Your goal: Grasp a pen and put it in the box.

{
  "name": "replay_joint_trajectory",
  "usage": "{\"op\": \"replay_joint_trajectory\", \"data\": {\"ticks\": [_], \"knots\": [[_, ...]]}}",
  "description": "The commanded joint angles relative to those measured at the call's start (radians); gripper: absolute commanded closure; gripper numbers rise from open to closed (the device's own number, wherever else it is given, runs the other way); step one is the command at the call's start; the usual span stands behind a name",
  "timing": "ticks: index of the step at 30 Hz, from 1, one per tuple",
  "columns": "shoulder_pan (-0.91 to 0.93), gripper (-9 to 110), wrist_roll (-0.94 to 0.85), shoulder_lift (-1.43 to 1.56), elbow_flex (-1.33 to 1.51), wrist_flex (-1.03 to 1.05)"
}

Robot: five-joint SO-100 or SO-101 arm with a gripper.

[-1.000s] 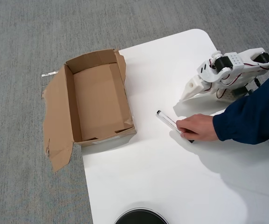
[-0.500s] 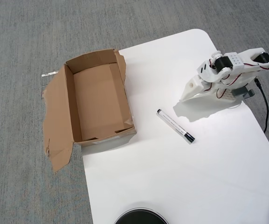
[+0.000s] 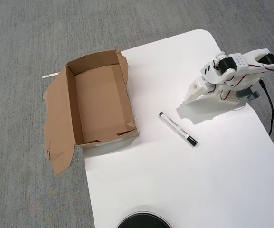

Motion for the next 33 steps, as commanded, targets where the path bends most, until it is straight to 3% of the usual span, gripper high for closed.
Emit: {"op": "replay_joint_trajectory", "data": {"ticks": [1, 33], "knots": [[-0.001, 100, -0.002, 0.058, 0.03, 0.034], [-0.005, 100, -0.013, 0.06, 0.03, 0.032]]}}
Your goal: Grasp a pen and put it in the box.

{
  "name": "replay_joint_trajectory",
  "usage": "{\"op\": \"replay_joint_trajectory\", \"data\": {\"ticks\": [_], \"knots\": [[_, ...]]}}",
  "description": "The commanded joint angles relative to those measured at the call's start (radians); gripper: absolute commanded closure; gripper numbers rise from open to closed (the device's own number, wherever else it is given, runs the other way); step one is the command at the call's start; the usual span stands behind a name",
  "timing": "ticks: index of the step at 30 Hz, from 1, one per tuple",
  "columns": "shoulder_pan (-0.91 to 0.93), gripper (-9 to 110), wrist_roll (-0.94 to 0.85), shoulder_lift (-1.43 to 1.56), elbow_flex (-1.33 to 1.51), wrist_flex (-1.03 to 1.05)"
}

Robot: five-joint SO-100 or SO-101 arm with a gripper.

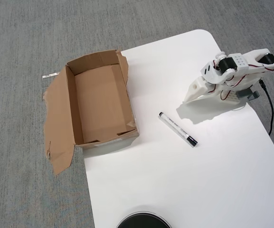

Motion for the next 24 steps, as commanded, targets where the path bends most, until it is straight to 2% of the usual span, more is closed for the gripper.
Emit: {"op": "replay_joint_trajectory", "data": {"ticks": [1, 8, 17, 24], "knots": [[-0.007, 100, -0.01, 0.061, 0.022, 0.031], [-0.016, 100, -0.013, 0.057, -0.176, 0.04], [-0.216, 100, -0.013, 0.052, -0.34, 0.048], [-0.277, 100, -0.013, -0.023, -0.473, 0.048]]}}
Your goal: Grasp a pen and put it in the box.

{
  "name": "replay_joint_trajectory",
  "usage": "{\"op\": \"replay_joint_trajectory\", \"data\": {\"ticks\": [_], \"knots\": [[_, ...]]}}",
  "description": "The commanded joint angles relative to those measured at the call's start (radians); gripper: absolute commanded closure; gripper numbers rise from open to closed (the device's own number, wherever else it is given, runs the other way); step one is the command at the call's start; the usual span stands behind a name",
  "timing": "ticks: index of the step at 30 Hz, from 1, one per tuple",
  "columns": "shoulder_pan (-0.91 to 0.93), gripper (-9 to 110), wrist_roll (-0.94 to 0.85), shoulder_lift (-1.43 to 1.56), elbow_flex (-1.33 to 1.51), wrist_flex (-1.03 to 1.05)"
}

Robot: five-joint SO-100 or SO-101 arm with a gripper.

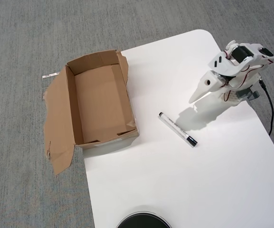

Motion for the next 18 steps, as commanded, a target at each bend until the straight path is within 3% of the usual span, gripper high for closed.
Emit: {"op": "replay_joint_trajectory", "data": {"ticks": [1, 18], "knots": [[-0.028, 100, -0.001, -0.055, -0.125, -0.002], [-0.114, 100, 0.001, -0.813, -1.035, -0.002]]}}
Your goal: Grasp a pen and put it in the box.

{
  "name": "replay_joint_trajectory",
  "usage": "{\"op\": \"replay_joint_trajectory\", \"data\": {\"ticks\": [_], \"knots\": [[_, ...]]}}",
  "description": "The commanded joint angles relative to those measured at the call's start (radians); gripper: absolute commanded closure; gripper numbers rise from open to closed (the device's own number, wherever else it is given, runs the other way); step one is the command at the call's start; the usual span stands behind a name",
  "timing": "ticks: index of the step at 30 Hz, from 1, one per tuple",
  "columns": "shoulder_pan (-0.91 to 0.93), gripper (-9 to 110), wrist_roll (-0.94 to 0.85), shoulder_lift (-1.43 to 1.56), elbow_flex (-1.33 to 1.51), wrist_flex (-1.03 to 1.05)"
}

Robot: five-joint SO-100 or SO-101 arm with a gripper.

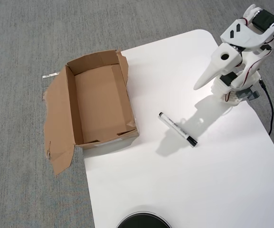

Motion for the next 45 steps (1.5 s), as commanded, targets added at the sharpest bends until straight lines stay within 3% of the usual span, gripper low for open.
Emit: {"op": "replay_joint_trajectory", "data": {"ticks": [1, 16, 29, 38, 45], "knots": [[0.002, 100, 0.002, -0.189, -0.219, -0.003], [0.005, 99, 0.015, -0.281, -0.252, -0.002], [0.001, 99, 0.004, -0.281, 0.004, -0.003], [-0.001, 85, 0.002, -0.282, 0.018, -0.003], [-0.001, 81, 0.016, -0.328, 0.018, -0.018]]}}
